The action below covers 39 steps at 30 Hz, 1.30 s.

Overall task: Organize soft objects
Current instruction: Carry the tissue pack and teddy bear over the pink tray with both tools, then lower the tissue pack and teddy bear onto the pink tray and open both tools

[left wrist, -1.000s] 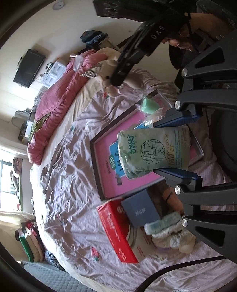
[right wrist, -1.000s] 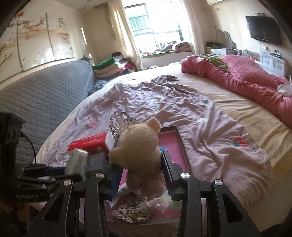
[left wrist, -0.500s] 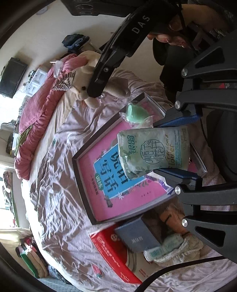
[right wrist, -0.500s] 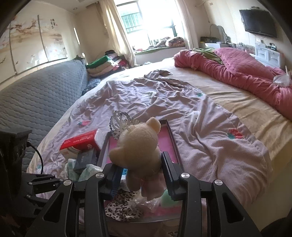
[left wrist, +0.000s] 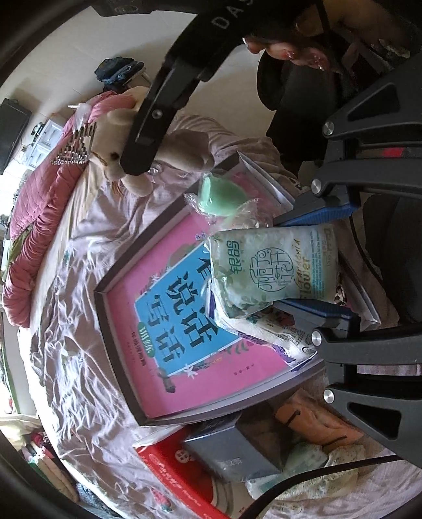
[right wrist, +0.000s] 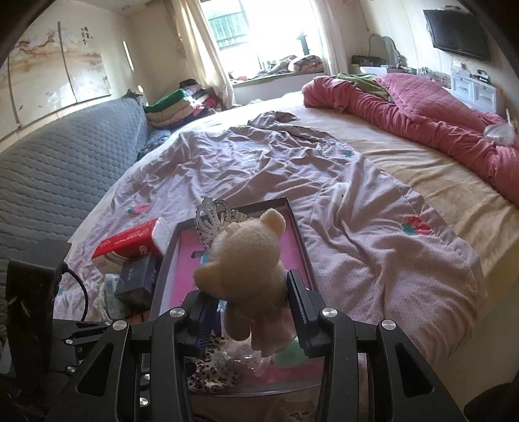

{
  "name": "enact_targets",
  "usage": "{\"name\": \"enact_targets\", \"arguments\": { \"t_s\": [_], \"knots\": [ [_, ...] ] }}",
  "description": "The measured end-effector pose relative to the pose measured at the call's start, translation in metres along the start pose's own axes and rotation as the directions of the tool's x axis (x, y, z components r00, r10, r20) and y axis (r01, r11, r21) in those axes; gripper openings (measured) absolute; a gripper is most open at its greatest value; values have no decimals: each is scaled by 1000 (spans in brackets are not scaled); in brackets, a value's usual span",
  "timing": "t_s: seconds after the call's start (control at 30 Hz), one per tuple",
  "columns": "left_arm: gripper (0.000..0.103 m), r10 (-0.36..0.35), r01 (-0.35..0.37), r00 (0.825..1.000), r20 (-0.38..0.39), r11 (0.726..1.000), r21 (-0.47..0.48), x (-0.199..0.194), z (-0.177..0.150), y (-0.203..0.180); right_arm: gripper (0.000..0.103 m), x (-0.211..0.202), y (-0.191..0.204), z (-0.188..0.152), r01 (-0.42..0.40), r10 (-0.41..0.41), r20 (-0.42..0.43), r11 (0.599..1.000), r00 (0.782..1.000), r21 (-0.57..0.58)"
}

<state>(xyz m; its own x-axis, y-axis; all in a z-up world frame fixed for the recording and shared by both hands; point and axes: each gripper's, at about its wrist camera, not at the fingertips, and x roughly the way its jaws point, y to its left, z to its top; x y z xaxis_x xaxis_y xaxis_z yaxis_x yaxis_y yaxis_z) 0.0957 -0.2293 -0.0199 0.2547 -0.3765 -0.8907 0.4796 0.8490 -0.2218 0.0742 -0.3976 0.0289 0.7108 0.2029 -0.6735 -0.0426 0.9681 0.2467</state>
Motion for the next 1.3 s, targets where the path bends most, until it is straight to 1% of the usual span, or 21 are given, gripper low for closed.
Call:
{"name": "enact_targets", "arguments": {
  "t_s": [0.27,0.5,0.67,0.93,1.13,1.3],
  "knots": [
    [41,1,-2,1000,-18,1000,-25,12,1,13,43,20,4,-4,26,-28,-40,999,999,-43],
    [42,-14,14,1000,-15,999,-39,15,3,20,43,47,14,0,67,-75,-66,990,995,-125],
    [42,-29,28,999,-16,999,-40,17,3,22,43,74,22,2,60,-79,-101,983,992,-173],
    [42,-38,37,999,-14,998,-51,18,5,26,43,109,22,-2,36,-66,-169,984,983,-173],
    [42,-39,38,999,-16,998,-55,18,6,27,43,122,15,-6,50,-78,-198,988,977,-143],
    [42,-37,36,999,-15,998,-56,19,6,27,43,125,8,-8,56,-78,-203,992,976,-110]
  ]
}}
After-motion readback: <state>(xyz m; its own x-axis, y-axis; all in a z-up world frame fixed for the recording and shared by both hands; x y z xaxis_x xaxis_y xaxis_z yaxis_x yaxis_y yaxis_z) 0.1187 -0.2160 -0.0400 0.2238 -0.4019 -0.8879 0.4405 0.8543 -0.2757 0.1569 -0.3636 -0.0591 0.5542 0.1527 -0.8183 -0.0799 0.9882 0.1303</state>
